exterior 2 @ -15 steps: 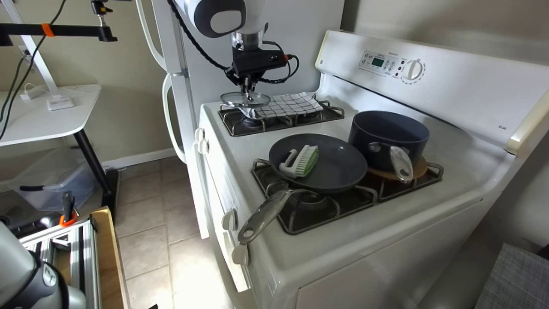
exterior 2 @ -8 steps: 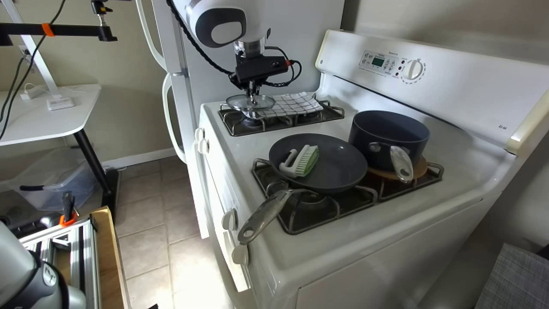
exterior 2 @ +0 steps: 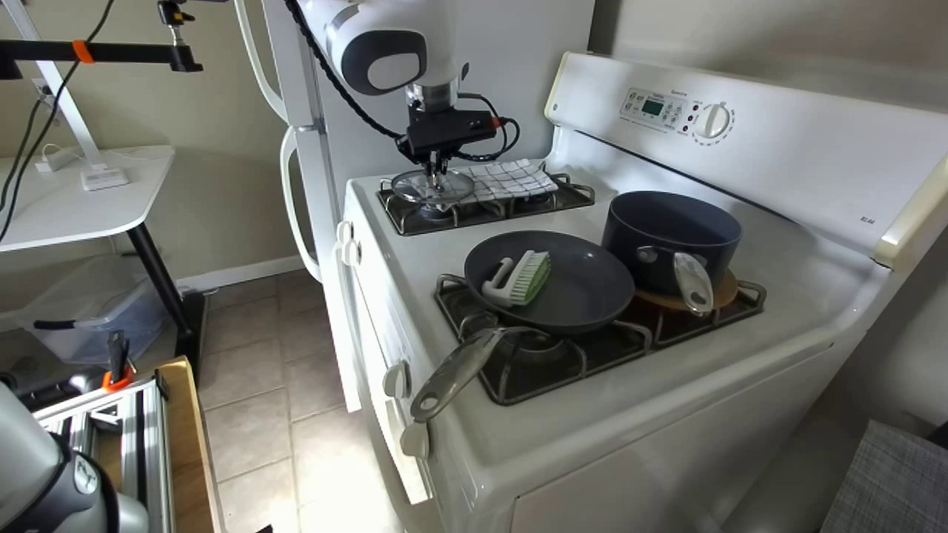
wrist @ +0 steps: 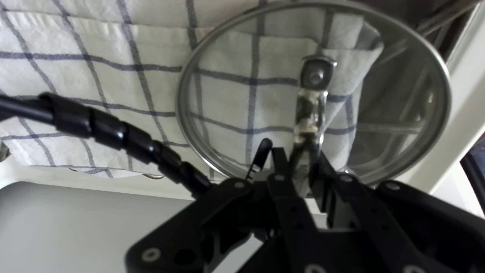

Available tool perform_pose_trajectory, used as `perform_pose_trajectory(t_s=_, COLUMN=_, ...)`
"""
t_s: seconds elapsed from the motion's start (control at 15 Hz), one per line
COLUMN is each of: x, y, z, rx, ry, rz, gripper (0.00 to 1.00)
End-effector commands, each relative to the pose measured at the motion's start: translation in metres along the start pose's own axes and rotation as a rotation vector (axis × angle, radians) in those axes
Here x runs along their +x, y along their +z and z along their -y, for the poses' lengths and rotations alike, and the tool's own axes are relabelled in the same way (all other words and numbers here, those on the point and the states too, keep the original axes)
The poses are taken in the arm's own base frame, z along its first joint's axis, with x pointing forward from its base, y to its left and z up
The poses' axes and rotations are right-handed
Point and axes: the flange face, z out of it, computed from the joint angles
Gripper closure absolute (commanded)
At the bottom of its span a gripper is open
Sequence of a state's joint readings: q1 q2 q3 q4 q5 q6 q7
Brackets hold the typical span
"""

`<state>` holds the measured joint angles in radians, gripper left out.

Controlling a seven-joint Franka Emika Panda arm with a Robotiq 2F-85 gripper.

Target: Remove the glass lid from the pot and put it on the white towel

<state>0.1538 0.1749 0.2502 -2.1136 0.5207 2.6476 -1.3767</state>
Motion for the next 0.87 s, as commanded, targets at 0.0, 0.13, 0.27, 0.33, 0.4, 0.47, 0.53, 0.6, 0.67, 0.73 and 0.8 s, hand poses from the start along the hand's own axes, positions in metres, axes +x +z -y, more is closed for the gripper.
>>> perform_pose_trajectory(t_s=0.0, x=-0.001, y=0.000, z=0.000, rx=-0.001, ry=0.033, rz=-0.009, gripper=0.55)
perform_pose_trajectory(t_s=0.13, x=-0.001, y=-0.009, z=-0.003, rx=-0.003, ry=0.042, rz=-0.015, gripper=0.50)
perform_pose_trajectory(t_s=0.27, x=-0.002, y=-0.027, z=-0.009, rx=-0.028, ry=0.052, rz=-0.029, gripper=0.34)
perform_pose_trajectory(t_s=0.33, x=-0.003, y=-0.036, z=-0.013, rx=-0.044, ry=0.055, rz=-0.036, gripper=0.27)
perform_pose_trajectory(t_s=0.4, x=-0.003, y=-0.052, z=-0.017, rx=-0.068, ry=0.060, rz=-0.055, gripper=0.19)
perform_pose_trajectory(t_s=0.47, x=-0.003, y=-0.066, z=-0.020, rx=-0.087, ry=0.064, rz=-0.075, gripper=0.10)
perform_pose_trajectory(t_s=0.53, x=0.000, y=-0.081, z=-0.023, rx=-0.105, ry=0.063, rz=-0.108, gripper=0.03)
perform_pose_trajectory(t_s=0.6, x=0.006, y=-0.093, z=-0.025, rx=-0.121, ry=0.047, rz=-0.176, gripper=0.00)
perform_pose_trajectory(t_s=0.67, x=0.010, y=-0.107, z=-0.026, rx=-0.136, ry=0.026, rz=-0.224, gripper=0.00)
perform_pose_trajectory(t_s=0.73, x=0.005, y=-0.084, z=-0.030, rx=-0.132, ry=0.057, rz=-0.153, gripper=0.05)
perform_pose_trajectory(t_s=0.8, x=0.009, y=-0.097, z=-0.031, rx=-0.146, ry=0.042, rz=-0.187, gripper=0.00)
